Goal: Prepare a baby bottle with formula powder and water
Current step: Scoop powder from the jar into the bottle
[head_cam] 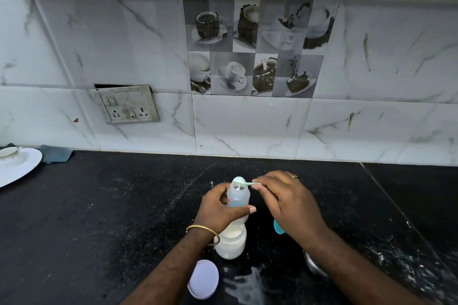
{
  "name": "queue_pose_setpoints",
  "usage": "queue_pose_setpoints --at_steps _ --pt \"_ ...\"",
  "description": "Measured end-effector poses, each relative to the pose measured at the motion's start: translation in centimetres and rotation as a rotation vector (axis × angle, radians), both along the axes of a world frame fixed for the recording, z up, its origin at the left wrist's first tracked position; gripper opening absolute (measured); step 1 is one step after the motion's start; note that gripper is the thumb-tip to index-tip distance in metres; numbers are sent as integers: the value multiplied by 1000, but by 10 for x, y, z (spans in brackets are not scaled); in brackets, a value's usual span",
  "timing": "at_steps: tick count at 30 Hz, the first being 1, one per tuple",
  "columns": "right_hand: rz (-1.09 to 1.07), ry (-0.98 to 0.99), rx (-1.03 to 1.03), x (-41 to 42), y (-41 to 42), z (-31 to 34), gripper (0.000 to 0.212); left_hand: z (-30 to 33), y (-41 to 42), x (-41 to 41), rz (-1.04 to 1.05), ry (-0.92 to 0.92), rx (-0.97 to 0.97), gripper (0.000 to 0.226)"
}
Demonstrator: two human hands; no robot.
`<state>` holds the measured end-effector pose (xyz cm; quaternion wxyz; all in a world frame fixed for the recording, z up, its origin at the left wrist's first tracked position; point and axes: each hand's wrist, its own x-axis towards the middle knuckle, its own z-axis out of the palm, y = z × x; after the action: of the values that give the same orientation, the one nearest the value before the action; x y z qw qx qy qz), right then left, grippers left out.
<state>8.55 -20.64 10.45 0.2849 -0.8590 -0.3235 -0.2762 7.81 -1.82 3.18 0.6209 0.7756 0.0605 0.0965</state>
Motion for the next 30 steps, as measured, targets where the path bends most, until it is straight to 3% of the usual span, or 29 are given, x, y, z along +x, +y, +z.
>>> queue_pose_setpoints --at_steps 21,27,30 --pt "11 -75 -32 -6 -1 -3 19 2 2 -5 -12 25 -36 61" --pt "2 -20 -20 -7 1 -1 20 4 2 -6 -7 23 -27 60" --pt "21 112 24 -8 2 1 12 4 3 -9 0 21 -3 60"
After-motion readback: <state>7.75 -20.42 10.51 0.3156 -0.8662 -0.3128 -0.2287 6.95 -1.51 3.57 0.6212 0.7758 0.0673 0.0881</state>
